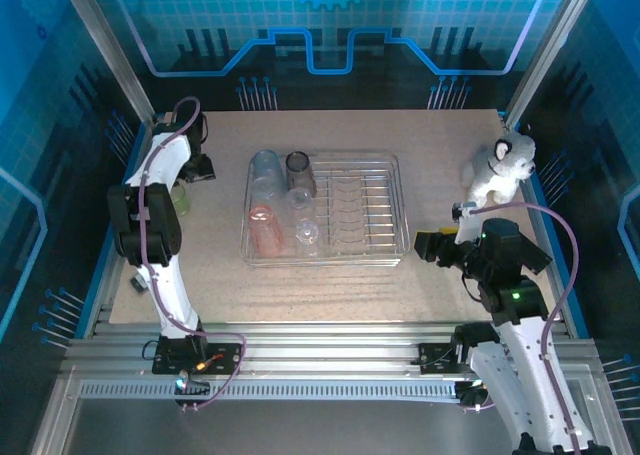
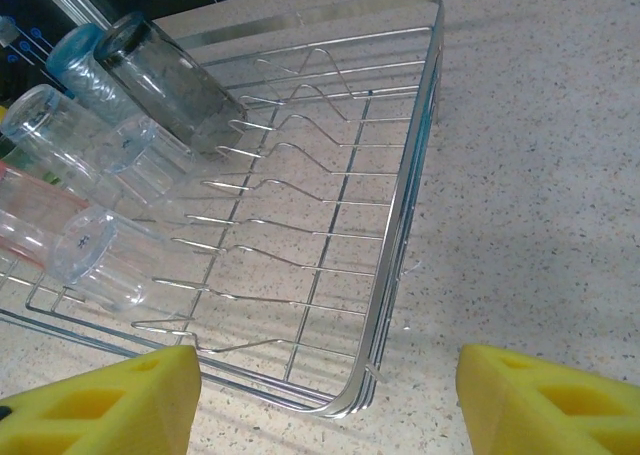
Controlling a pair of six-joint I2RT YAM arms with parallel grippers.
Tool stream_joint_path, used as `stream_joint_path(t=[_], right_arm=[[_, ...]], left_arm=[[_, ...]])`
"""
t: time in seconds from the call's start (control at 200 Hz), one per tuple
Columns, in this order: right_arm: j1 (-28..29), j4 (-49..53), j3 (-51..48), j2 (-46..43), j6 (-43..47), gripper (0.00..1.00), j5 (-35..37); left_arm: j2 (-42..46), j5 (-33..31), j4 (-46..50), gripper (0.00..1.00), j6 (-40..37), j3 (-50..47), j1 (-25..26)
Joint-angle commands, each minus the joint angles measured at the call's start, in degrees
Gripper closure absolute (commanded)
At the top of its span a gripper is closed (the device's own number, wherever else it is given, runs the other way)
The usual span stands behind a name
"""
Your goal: Load the cups into the dish rack
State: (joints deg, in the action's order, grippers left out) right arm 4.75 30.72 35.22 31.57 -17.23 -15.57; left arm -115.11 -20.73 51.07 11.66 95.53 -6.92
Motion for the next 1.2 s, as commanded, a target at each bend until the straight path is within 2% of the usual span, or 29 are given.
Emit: stream_joint_path(t=[0.0, 0.24, 0.405, 0.59, 0.645, 0.79, 0.901, 0.991, 1.036, 1.116, 1.196], right_arm=[[-1.47, -1.7, 0.67, 0.55, 0.81, 0.31, -2.21], [-2.29, -1.04, 0.22, 0.12, -0.13, 0.31, -2.97], [-2.68, -0.32, -0.17, -0.87, -0.45, 0.31, -2.79], [-3.0, 1.3, 0.74, -1.9, -0.18, 0.31, -1.83], [-3.08, 1.9, 1.09, -2.25, -0.3, 0.31, -1.42], [-3.17, 3.37, 2.54, -3.07, -0.75, 0.31, 0.17], [-3.26, 4.52, 3.66, -4.63, -1.75, 0.3, 4.29], [-3.39, 6.0, 4.23, -7.91, -2.32, 0.3, 11.54], [-3.48, 6.41, 4.32, -9.89, -2.19, 0.25, 14.11], [-3.69, 7.65, 5.1, -12.84, -1.71, 0.18, 15.7], [-3.78, 10.37, 7.41, -13.09, 0.01, 0.14, 14.94]], left_arm=[[2.5, -0.47, -1.13, 0.34, 1.17, -3.51, -1.66], [1.82, 0.64, -1.0, 0.38, 1.61, -4.77, -3.61], [0.88, 3.47, -2.76, 0.58, 1.05, -4.93, -3.72], [0.1, 5.5, -4.38, 0.75, 0.34, -4.5, -3.72], [1.13, 5.27, -5.34, 0.84, 0.63, -5.17, -3.76], [8.06, 7.46, -10.99, 1.0, 0.49, -9.11, -3.72], [14.02, 8.75, -12.62, 1.0, 0.7, -10.63, -3.72], [20.85, 10.57, -13.98, 1.0, 1.71, -12.2, -3.72], [24.95, 11.89, -14.77, 1.0, 2.56, -13.16, -3.74], [33.2, 16.53, -16.59, 1.0, 4.69, -15.41, -3.72], [41.26, 26.29, -19.58, 1.0, 7.82, -17.84, -3.8]])
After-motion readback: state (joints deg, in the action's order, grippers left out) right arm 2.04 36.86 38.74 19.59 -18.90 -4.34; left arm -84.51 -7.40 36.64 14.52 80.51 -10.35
